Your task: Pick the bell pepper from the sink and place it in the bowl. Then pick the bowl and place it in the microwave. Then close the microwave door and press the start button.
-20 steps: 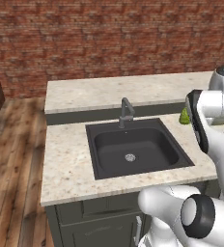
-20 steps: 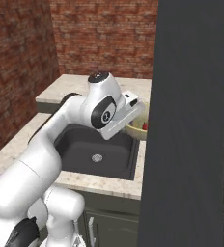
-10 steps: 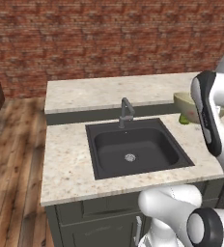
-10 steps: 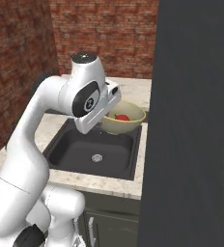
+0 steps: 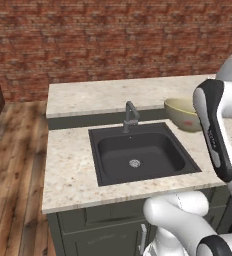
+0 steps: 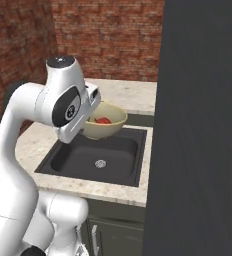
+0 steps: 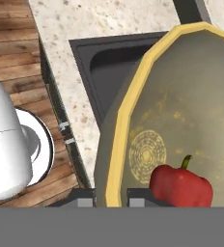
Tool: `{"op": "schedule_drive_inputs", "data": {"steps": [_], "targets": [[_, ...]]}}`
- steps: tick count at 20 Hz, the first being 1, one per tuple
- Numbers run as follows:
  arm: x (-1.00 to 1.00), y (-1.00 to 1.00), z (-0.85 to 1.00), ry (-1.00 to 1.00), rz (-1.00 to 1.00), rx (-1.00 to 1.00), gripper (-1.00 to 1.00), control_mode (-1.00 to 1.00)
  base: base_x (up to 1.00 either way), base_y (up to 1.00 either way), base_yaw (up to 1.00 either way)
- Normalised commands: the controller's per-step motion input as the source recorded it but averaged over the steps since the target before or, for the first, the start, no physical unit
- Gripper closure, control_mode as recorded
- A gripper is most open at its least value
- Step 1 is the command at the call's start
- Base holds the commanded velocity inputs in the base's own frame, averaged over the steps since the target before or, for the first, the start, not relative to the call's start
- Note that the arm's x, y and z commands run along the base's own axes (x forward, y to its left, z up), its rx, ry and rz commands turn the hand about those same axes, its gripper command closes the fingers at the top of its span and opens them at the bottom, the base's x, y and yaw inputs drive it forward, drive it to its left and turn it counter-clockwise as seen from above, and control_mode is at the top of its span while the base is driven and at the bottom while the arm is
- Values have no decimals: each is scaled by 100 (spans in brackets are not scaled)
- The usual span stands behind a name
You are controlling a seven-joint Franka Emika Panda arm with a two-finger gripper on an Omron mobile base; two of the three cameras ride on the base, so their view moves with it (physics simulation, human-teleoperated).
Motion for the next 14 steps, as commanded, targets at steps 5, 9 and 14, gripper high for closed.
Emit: {"op": "schedule_drive_inputs", "data": {"steps": [5,9,14], "targets": [[-4,16,5,-19,16,-4,100,-100,0,0,0],[-22,9,25,-19,17,-8,100,-100,0,0,0],[-4,8,13,-3,6,-4,100,-100,0,0,0]]}}
